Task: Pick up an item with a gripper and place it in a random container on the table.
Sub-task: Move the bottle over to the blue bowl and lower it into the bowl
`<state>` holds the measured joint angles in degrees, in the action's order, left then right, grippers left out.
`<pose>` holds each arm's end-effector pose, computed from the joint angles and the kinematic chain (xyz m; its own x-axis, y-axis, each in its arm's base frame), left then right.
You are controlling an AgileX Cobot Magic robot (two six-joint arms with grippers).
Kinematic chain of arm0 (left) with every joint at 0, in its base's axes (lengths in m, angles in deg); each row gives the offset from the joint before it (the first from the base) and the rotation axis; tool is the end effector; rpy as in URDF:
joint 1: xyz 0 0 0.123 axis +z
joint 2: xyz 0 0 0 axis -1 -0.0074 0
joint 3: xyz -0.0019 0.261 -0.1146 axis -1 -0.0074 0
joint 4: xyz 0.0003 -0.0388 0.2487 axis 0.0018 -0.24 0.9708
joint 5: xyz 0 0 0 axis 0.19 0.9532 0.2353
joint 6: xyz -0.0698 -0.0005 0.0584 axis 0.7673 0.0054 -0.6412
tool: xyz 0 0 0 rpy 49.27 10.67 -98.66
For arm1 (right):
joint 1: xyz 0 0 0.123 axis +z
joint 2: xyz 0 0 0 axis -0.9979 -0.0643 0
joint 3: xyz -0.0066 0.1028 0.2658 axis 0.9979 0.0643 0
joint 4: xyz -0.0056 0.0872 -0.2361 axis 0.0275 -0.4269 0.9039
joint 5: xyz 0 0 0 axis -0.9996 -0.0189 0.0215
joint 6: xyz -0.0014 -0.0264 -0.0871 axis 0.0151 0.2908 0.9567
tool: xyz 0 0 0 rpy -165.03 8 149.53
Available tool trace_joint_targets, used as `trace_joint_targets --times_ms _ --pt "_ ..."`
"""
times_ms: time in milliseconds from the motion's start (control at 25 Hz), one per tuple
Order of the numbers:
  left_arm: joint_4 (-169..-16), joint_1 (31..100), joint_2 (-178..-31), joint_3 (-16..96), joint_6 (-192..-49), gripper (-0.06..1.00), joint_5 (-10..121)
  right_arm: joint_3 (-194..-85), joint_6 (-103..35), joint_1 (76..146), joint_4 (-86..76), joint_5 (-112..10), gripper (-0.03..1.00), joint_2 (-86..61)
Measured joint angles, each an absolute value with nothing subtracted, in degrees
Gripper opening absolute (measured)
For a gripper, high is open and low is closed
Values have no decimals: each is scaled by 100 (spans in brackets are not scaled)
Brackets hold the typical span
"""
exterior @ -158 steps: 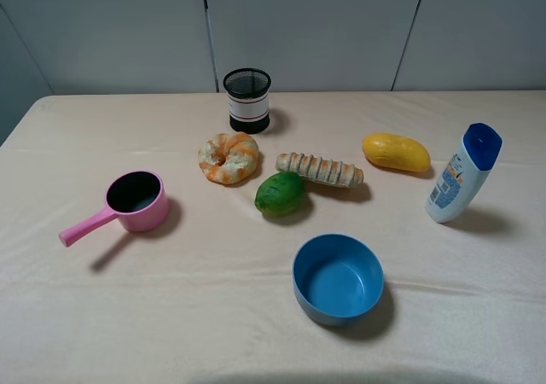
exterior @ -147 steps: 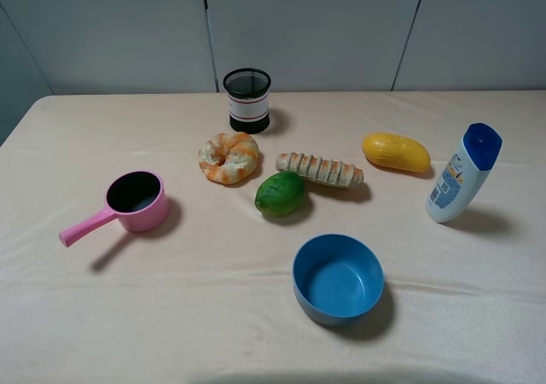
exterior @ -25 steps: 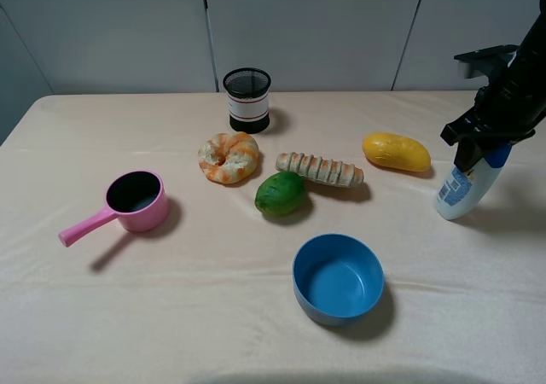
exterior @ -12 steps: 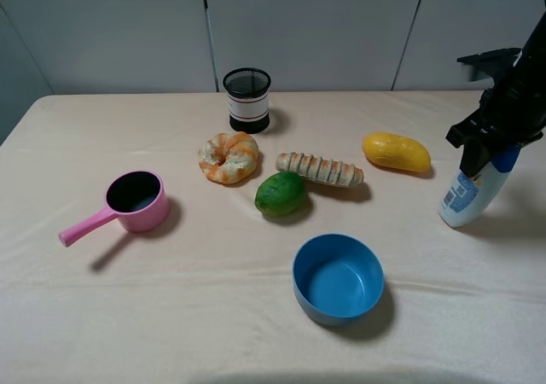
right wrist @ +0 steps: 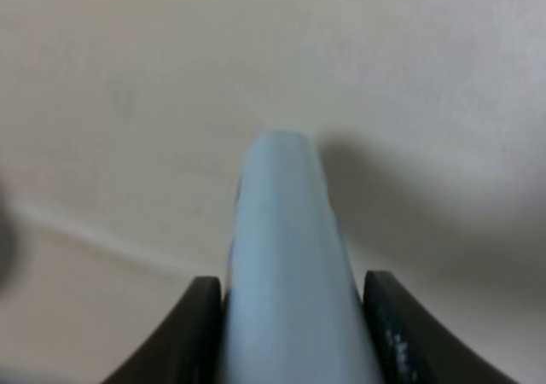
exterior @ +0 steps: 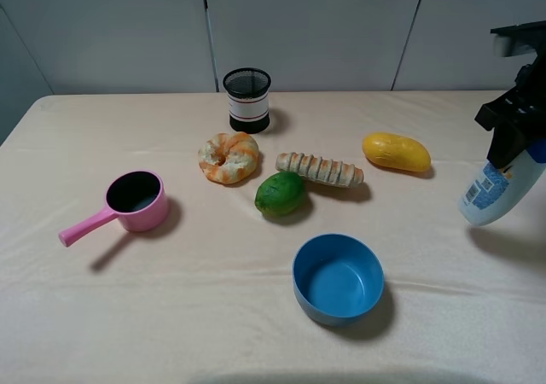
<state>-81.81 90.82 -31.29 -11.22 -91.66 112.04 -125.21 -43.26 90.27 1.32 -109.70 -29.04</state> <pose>-0.0048 -0.0044 0.2766 -0.4495 0.0598 -0.8913 0.0528 0.9978 0.0403 0.2875 0.0222 0.2530 -0.9527 -0.2973 -0.0624 -0.2986 0.9543 0.0110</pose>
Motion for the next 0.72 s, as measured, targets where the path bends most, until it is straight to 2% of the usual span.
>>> trace_joint_targets --times_ms 480,720 --pt "-8181 9082 -3129 -1122 -9166 94 11204 -12521 -4541 9068 -649 -11170 27 -1996" --pt "-8181 9082 -3129 -1122 -9166 94 11204 -12521 -4801 9615 -759 -11177 27 -1714"
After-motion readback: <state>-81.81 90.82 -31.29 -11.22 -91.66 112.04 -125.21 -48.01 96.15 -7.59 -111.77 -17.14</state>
